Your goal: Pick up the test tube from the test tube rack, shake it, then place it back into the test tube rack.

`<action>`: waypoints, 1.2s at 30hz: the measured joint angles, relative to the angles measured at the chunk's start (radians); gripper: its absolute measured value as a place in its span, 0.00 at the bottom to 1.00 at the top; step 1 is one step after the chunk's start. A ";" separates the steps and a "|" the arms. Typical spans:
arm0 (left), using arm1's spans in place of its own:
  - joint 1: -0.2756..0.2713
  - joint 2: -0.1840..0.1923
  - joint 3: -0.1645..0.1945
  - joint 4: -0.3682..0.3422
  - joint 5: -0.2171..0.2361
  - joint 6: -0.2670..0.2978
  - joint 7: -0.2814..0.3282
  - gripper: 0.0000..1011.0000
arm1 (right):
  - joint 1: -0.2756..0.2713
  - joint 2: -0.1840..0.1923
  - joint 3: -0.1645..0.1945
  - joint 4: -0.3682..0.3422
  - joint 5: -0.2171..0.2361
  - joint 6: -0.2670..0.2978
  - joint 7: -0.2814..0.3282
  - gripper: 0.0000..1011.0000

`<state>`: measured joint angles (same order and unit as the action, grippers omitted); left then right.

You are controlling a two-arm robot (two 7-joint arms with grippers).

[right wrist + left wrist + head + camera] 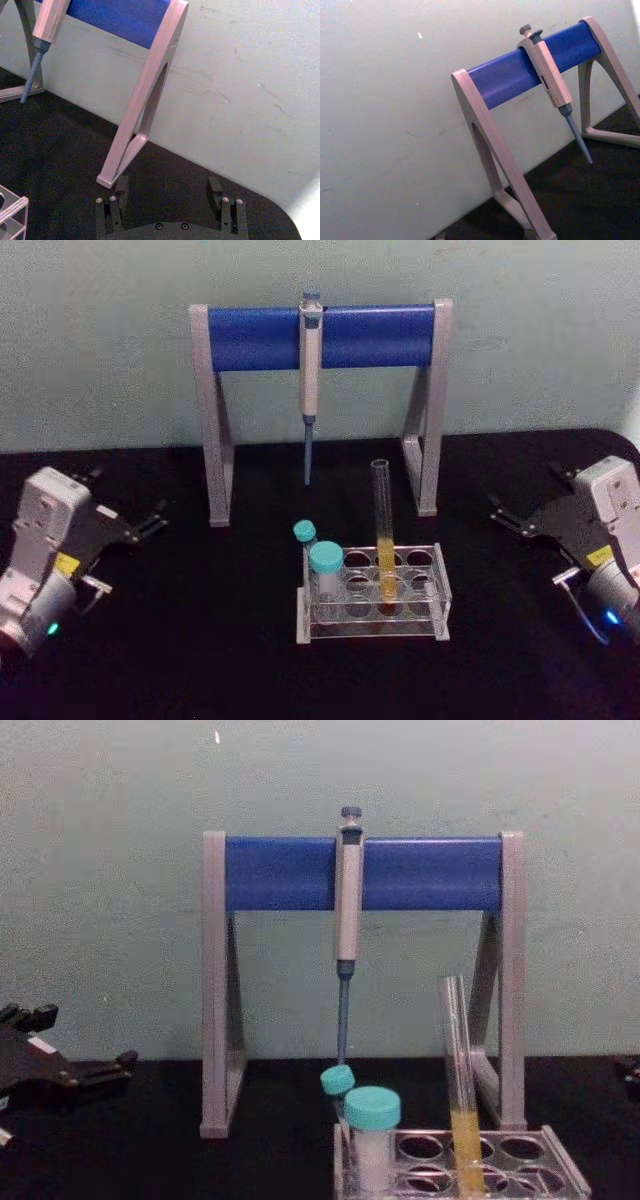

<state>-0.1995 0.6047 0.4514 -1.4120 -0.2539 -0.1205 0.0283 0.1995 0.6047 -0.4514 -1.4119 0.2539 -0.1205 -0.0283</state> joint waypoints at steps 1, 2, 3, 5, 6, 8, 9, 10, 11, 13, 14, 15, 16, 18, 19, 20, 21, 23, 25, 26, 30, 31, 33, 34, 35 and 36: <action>0.000 0.000 0.000 0.000 0.000 0.000 0.000 1.00 | 0.000 0.000 0.000 0.000 0.000 0.000 0.000 0.99; 0.000 0.000 0.000 0.000 0.000 0.000 0.000 1.00 | 0.000 0.000 0.000 0.000 0.000 0.000 0.000 0.99; 0.000 0.000 0.000 0.000 0.000 0.000 0.000 1.00 | 0.000 0.000 0.000 0.000 0.000 0.000 0.000 0.99; 0.000 0.000 0.000 0.000 0.000 0.000 0.000 1.00 | 0.000 0.000 0.000 0.000 0.000 0.000 0.000 0.99; 0.000 0.000 0.000 0.000 0.000 0.000 0.000 1.00 | 0.000 0.000 0.000 0.000 0.000 0.000 0.000 0.99; 0.000 0.000 0.000 0.000 0.000 0.000 0.000 1.00 | 0.000 0.000 0.000 0.000 0.000 0.000 0.000 0.99; 0.000 0.000 0.000 0.000 0.000 0.000 0.000 1.00 | 0.000 0.000 0.000 0.000 0.000 0.000 0.000 0.99; 0.000 0.000 0.000 0.000 0.000 0.000 0.000 1.00 | 0.000 0.000 0.000 0.000 0.000 0.000 0.000 0.99; 0.000 0.000 0.000 0.000 0.000 0.000 0.000 1.00 | 0.000 0.000 0.000 0.000 0.000 0.000 0.000 0.99; 0.000 0.000 0.000 0.000 0.000 0.000 0.000 1.00 | 0.000 0.000 0.000 0.000 0.000 0.000 0.000 0.99; 0.000 0.000 0.000 0.000 0.000 0.000 0.000 1.00 | 0.000 0.000 0.000 0.000 0.000 0.000 0.000 0.99; 0.000 0.000 0.000 0.000 0.000 0.000 0.000 1.00 | 0.000 0.000 0.000 0.000 0.000 0.000 0.000 0.99; 0.000 0.000 0.000 0.000 0.000 0.000 0.000 1.00 | 0.000 0.000 0.000 0.000 0.000 0.000 0.000 0.99; 0.000 0.000 0.000 0.000 0.000 0.000 0.000 1.00 | 0.000 0.000 0.000 0.000 0.000 0.000 0.000 0.99; 0.000 0.000 0.000 0.000 0.000 0.000 0.000 1.00 | 0.000 0.000 0.000 0.000 0.000 0.000 0.000 0.99; 0.000 0.000 0.000 0.000 0.000 0.000 0.000 1.00 | 0.000 0.000 0.000 0.000 0.000 0.000 0.000 0.99; 0.000 0.000 0.000 0.000 0.000 0.000 0.000 1.00 | 0.000 0.000 0.000 0.000 0.000 0.000 0.000 0.99; 0.000 0.000 0.000 0.000 0.000 0.000 0.000 1.00 | 0.000 0.000 0.000 0.000 0.000 0.000 0.000 0.99; 0.000 0.000 0.000 0.000 0.000 0.000 0.000 1.00 | 0.000 0.000 0.000 0.000 0.000 0.000 0.000 0.99; 0.000 0.000 0.000 0.000 0.000 0.000 0.000 1.00 | 0.000 0.000 0.000 0.000 0.000 0.000 0.000 0.99; 0.000 0.000 0.000 0.000 0.000 0.000 0.000 1.00 | 0.000 0.000 0.000 0.000 0.000 0.000 0.000 0.99; 0.000 0.000 0.000 0.000 0.000 0.000 0.000 1.00 | 0.000 0.000 0.000 0.000 0.000 0.000 0.000 0.99; 0.000 0.000 0.000 0.000 0.000 0.000 0.000 1.00 | 0.000 0.000 0.000 0.000 0.000 0.000 0.000 0.99; 0.000 0.000 0.000 0.000 0.000 0.000 0.000 1.00 | 0.000 0.000 0.000 0.000 0.000 0.000 0.000 0.99; 0.000 0.000 0.000 0.000 0.000 0.000 0.000 1.00 | 0.000 0.000 0.000 0.000 0.000 0.000 0.000 0.99; 0.000 0.000 0.000 0.000 0.000 0.000 0.000 1.00 | 0.000 0.000 0.000 0.000 0.000 0.000 0.000 0.99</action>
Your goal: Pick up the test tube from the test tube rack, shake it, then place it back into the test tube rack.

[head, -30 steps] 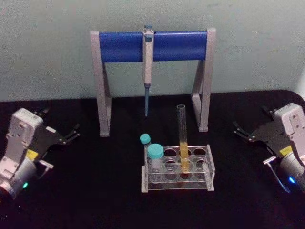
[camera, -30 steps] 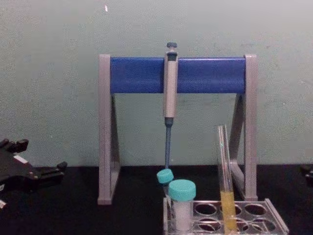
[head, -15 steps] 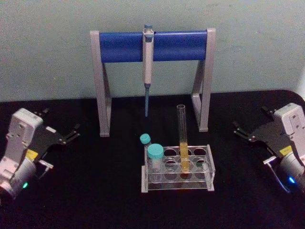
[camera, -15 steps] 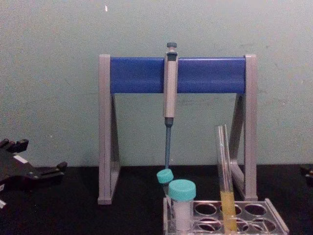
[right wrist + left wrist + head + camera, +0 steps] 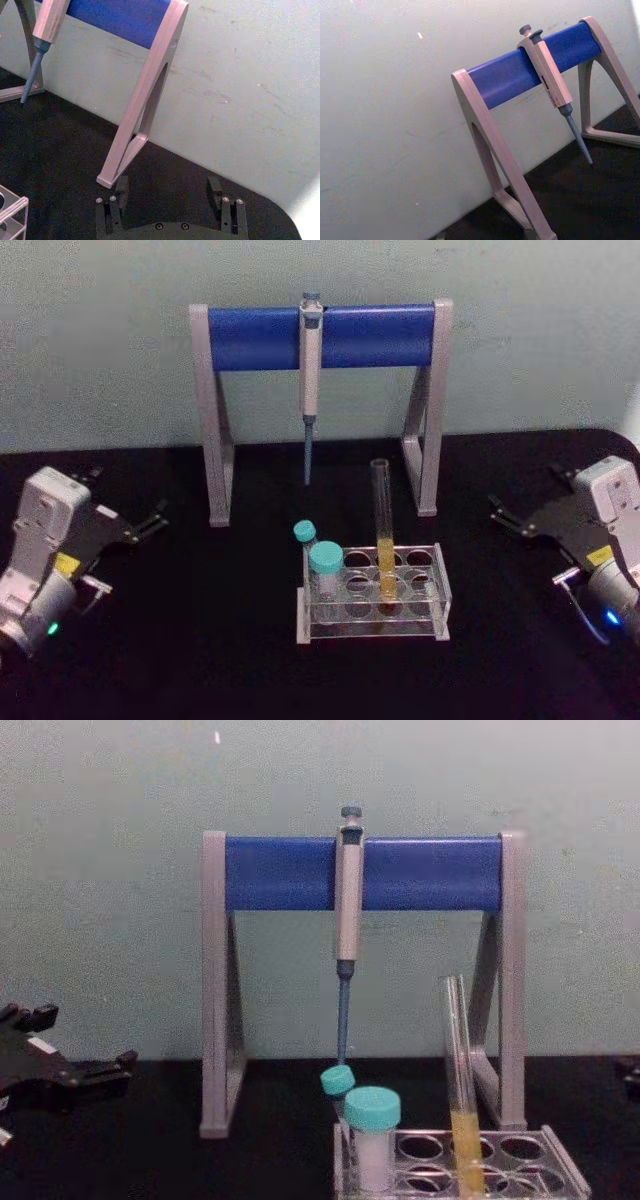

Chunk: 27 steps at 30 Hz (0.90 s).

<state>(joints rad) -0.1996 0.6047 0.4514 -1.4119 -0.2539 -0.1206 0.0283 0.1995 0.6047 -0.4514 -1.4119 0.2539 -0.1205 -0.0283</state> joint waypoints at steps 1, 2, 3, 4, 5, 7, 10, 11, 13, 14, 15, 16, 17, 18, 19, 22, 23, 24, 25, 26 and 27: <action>0.000 0.000 0.000 0.000 0.000 0.000 0.000 1.00 | 0.000 0.000 0.000 0.000 0.000 0.000 0.000 0.99; 0.000 0.000 0.000 0.000 0.000 0.000 0.000 1.00 | 0.000 0.000 0.000 0.000 0.000 0.000 0.000 0.99; 0.000 0.000 0.000 0.000 0.000 0.000 0.000 1.00 | 0.000 0.000 0.000 0.000 0.000 0.000 0.000 0.99; 0.000 0.000 0.000 0.000 0.000 0.000 0.000 1.00 | 0.000 0.000 0.000 0.000 0.000 0.000 0.000 0.99; 0.000 0.000 0.000 0.000 0.000 0.000 0.000 1.00 | 0.000 0.000 0.000 0.000 0.000 0.000 0.000 0.99; 0.000 0.000 0.000 0.000 0.000 0.000 0.000 1.00 | 0.000 0.000 0.000 0.000 0.000 0.000 0.000 0.99; 0.000 0.000 0.000 0.000 0.000 0.000 0.000 1.00 | 0.000 0.000 0.000 0.000 0.000 0.000 0.000 0.99; 0.000 0.000 0.000 0.000 0.000 0.000 0.000 1.00 | 0.000 0.000 0.000 0.000 0.000 0.000 0.000 0.99; 0.000 0.000 0.000 0.000 0.000 0.000 0.000 1.00 | 0.000 0.000 0.000 0.000 0.000 0.000 0.000 0.99; 0.000 0.000 0.000 0.000 0.000 0.000 0.000 1.00 | 0.000 0.000 0.000 0.000 0.000 0.000 0.000 0.99; 0.000 0.000 0.000 0.000 0.000 0.000 0.000 1.00 | 0.000 0.000 0.000 0.000 0.000 0.000 0.000 0.99; 0.000 0.000 0.000 0.000 0.000 0.000 0.000 1.00 | 0.000 0.000 0.000 0.000 0.000 0.000 0.000 0.99; 0.000 0.000 0.000 0.000 0.000 0.000 0.000 1.00 | 0.000 0.000 0.000 0.000 0.000 0.000 0.000 0.99; 0.000 0.000 0.000 0.000 0.000 0.000 0.000 1.00 | 0.000 0.000 0.000 0.000 0.000 0.000 0.000 0.99; 0.000 0.000 0.000 0.000 0.000 0.000 0.000 1.00 | 0.000 0.000 0.000 0.000 0.000 0.000 0.000 0.99; 0.000 0.000 0.000 0.000 0.000 0.000 0.000 1.00 | 0.000 0.000 0.000 0.000 0.000 0.000 0.000 0.99; 0.000 0.000 0.000 0.000 0.000 0.000 0.000 1.00 | 0.000 0.000 0.000 0.000 0.000 0.000 0.000 0.99; 0.000 0.000 0.000 0.000 0.000 0.000 0.000 1.00 | 0.000 0.000 0.000 0.000 0.000 0.000 0.000 0.99; 0.000 0.000 0.000 0.000 0.000 0.000 0.000 1.00 | 0.000 0.000 0.000 0.000 0.000 0.000 0.000 0.99; 0.000 0.000 0.000 0.000 0.000 0.000 0.000 1.00 | 0.000 0.000 0.000 0.000 0.000 0.000 0.000 0.99; 0.000 0.000 0.000 0.000 0.000 0.000 0.000 1.00 | 0.000 0.000 0.000 0.000 0.000 0.000 0.000 0.99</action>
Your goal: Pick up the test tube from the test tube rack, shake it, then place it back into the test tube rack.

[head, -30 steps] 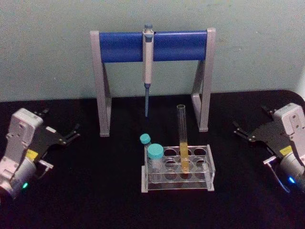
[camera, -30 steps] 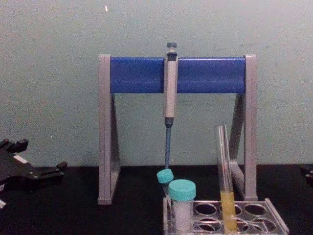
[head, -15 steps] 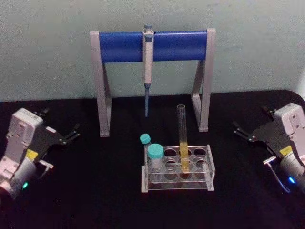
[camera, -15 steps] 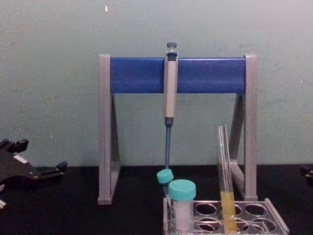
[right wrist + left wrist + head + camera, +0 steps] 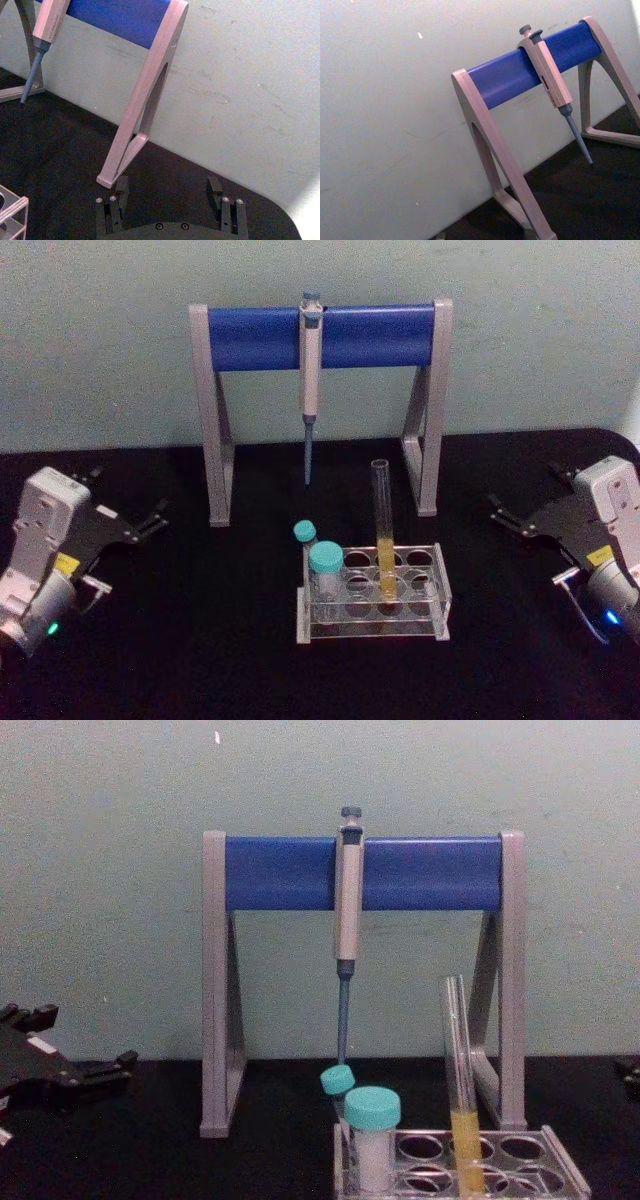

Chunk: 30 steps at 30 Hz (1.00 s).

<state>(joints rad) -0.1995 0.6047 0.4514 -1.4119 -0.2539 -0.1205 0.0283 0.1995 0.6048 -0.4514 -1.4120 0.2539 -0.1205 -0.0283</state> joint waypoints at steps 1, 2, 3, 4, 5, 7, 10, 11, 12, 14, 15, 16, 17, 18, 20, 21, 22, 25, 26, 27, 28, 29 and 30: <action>0.000 0.000 0.000 0.000 0.000 0.000 0.000 1.00 | -0.001 -0.001 0.002 0.000 0.000 0.000 0.001 0.99; 0.000 0.000 0.000 0.000 0.000 0.000 0.000 1.00 | -0.002 -0.002 0.004 -0.001 0.000 0.000 0.003 0.99; 0.000 0.000 0.000 0.000 0.000 0.000 0.000 1.00 | -0.003 -0.004 0.005 -0.002 -0.001 0.000 0.007 0.99; 0.000 0.000 0.000 0.000 0.000 0.000 0.000 1.00 | -0.005 -0.005 0.006 -0.004 -0.001 0.000 0.009 0.99; 0.000 0.000 0.000 0.000 0.000 0.000 0.000 1.00 | -0.006 -0.006 0.008 -0.006 -0.001 0.001 0.013 0.99; 0.000 0.000 0.000 0.000 0.000 0.000 0.000 1.00 | -0.013 -0.009 0.015 -0.015 0.002 0.003 0.027 0.99; 0.000 0.000 0.000 0.000 0.000 0.000 0.000 1.00 | -0.021 -0.013 0.022 -0.030 0.008 0.005 0.045 0.99; 0.000 0.000 0.000 0.000 0.000 0.000 0.000 1.00 | -0.022 -0.013 0.024 -0.033 0.010 0.006 0.049 0.99; 0.000 0.000 0.000 0.000 0.000 0.000 0.000 1.00 | -0.026 -0.015 0.027 -0.041 0.013 0.008 0.058 0.99; 0.000 0.000 0.000 0.000 0.000 0.000 0.000 1.00 | -0.031 -0.016 0.029 -0.050 0.017 0.009 0.069 0.99; 0.000 0.000 0.000 0.000 0.000 0.000 0.000 1.00 | -0.035 -0.017 0.031 -0.058 0.020 0.012 0.079 0.99; 0.000 0.000 0.000 0.000 0.000 0.000 0.000 1.00 | -0.037 -0.018 0.032 -0.062 0.022 0.013 0.084 0.99; 0.000 0.000 0.000 0.000 0.000 0.000 0.000 1.00 | -0.038 -0.019 0.032 -0.066 0.024 0.014 0.090 0.99; 0.000 0.000 0.000 0.000 0.000 0.000 0.000 1.00 | -0.040 -0.020 0.032 -0.070 0.025 0.015 0.095 0.99; 0.000 0.000 0.000 0.000 0.000 0.000 0.000 1.00 | -0.044 -0.025 0.033 -0.079 0.029 0.017 0.112 0.99; 0.000 0.000 0.000 0.000 0.000 0.000 0.000 1.00 | -0.045 -0.027 0.033 -0.082 0.030 0.019 0.118 0.99; 0.000 0.000 0.000 0.000 0.000 0.000 0.000 1.00 | -0.047 -0.030 0.033 -0.088 0.033 0.021 0.129 0.99; 0.000 0.000 0.000 0.000 0.000 0.000 0.000 1.00 | -0.051 -0.037 0.033 -0.098 0.040 0.023 0.150 0.99; 0.000 0.000 0.000 0.000 0.000 0.000 0.000 1.00 | -0.053 -0.042 0.033 -0.103 0.043 0.024 0.160 0.99; 0.000 0.000 0.000 0.000 0.000 0.000 0.000 1.00 | -0.053 -0.042 0.033 -0.103 0.043 0.024 0.160 0.99; 0.000 0.000 0.000 0.000 0.000 0.000 0.000 1.00 | -0.054 -0.046 0.033 -0.107 0.045 0.026 0.171 0.99; 0.000 0.000 0.000 0.000 0.000 0.000 0.000 1.00 | -0.055 -0.049 0.032 -0.110 0.047 0.027 0.177 0.99; 0.000 0.000 0.000 0.000 0.000 0.000 0.000 1.00 | -0.055 -0.051 0.032 -0.111 0.049 0.028 0.183 0.99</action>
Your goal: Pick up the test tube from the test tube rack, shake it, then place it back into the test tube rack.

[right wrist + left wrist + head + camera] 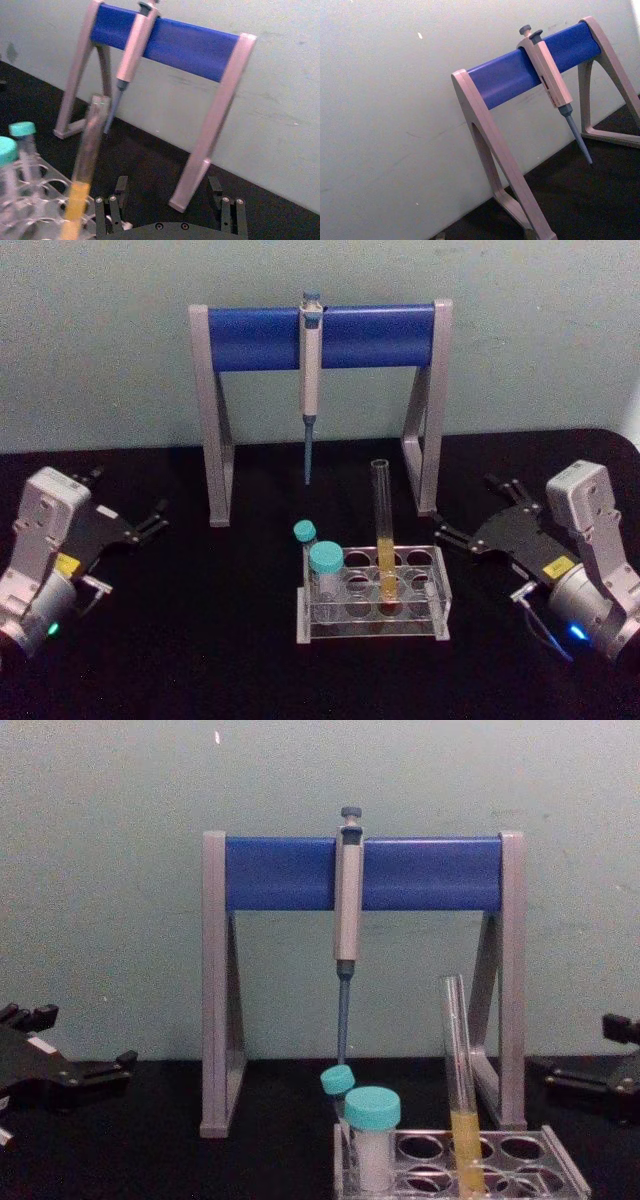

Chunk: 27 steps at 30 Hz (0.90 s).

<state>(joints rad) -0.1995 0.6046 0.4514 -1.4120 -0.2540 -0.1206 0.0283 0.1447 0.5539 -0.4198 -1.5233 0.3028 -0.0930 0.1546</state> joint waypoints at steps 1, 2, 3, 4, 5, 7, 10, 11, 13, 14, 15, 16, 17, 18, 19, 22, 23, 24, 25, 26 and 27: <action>0.000 0.000 0.000 0.000 0.000 0.000 0.000 1.00 | 0.000 -0.004 -0.001 -0.003 0.003 0.003 0.012 0.99; 0.000 0.000 0.000 0.000 0.000 0.000 0.000 1.00 | 0.000 -0.007 -0.002 -0.004 0.004 0.005 0.016 0.99; 0.000 0.000 0.000 0.000 0.000 0.000 0.000 1.00 | 0.000 -0.009 -0.002 -0.005 0.007 0.007 0.023 0.99; 0.000 0.000 0.000 0.000 0.000 0.000 0.000 1.00 | 0.001 -0.016 -0.004 -0.005 0.010 0.011 0.037 0.99; 0.000 0.000 0.000 0.000 0.000 0.000 0.000 1.00 | 0.003 -0.018 -0.005 -0.005 0.012 0.012 0.043 0.99; 0.000 0.000 0.000 0.000 0.000 0.000 0.000 1.00 | 0.006 -0.027 -0.007 -0.005 0.017 0.018 0.061 0.99; 0.000 0.000 0.000 0.000 0.000 0.000 0.000 1.00 | 0.013 -0.038 -0.010 -0.005 0.026 0.024 0.089 0.99; 0.000 0.000 0.000 0.000 0.000 0.000 0.000 1.00 | 0.015 -0.040 -0.011 -0.005 0.027 0.026 0.096 0.99; 0.000 0.000 0.000 0.000 0.000 0.000 0.000 1.00 | 0.019 -0.045 -0.012 -0.005 0.030 0.029 0.109 0.99; 0.000 0.000 0.000 0.000 0.000 0.000 0.000 1.00 | 0.022 -0.049 -0.013 -0.005 0.033 0.032 0.121 0.99; 0.000 0.000 0.000 0.000 0.000 0.000 0.000 1.00 | 0.025 -0.054 -0.013 -0.005 0.037 0.036 0.134 0.99; 0.000 0.000 0.000 0.000 0.000 0.000 0.000 1.00 | 0.027 -0.057 -0.014 -0.005 0.038 0.039 0.140 0.99; 0.000 0.000 0.000 0.000 0.000 0.000 0.000 1.00 | 0.028 -0.059 -0.014 -0.005 0.040 0.041 0.146 0.99; 0.000 0.000 0.000 0.000 0.000 0.000 0.000 1.00 | 0.029 -0.061 -0.014 -0.005 0.042 0.043 0.151 0.99; 0.000 0.000 0.000 0.000 0.000 0.000 0.000 1.00 | 0.031 -0.064 -0.014 -0.005 0.044 0.046 0.157 0.99; 0.000 0.000 0.000 0.000 0.000 0.000 0.000 1.00 | 0.037 -0.074 -0.012 0.000 0.056 0.063 0.177 0.99; 0.000 0.000 0.000 0.000 0.000 0.000 0.000 1.00 | 0.041 -0.081 -0.010 0.005 0.062 0.075 0.186 0.99; 0.000 0.000 0.000 0.000 0.000 0.000 0.000 1.00 | 0.044 -0.084 -0.009 0.007 0.064 0.080 0.189 0.99; 0.000 0.000 0.000 0.000 0.000 0.000 0.000 1.00 | 0.050 -0.090 -0.007 0.012 0.068 0.093 0.197 0.99; 0.000 0.000 0.000 0.000 0.000 0.000 0.000 1.00 | 0.054 -0.093 -0.007 0.015 0.069 0.099 0.201 0.99; 0.000 0.000 0.000 0.000 0.000 0.000 0.000 1.00 | 0.057 -0.096 -0.007 0.017 0.070 0.105 0.203 0.99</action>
<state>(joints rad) -0.1995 0.6047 0.4514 -1.4120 -0.2539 -0.1205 0.0283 0.2016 0.4578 -0.4264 -1.5063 0.3726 0.0116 0.3577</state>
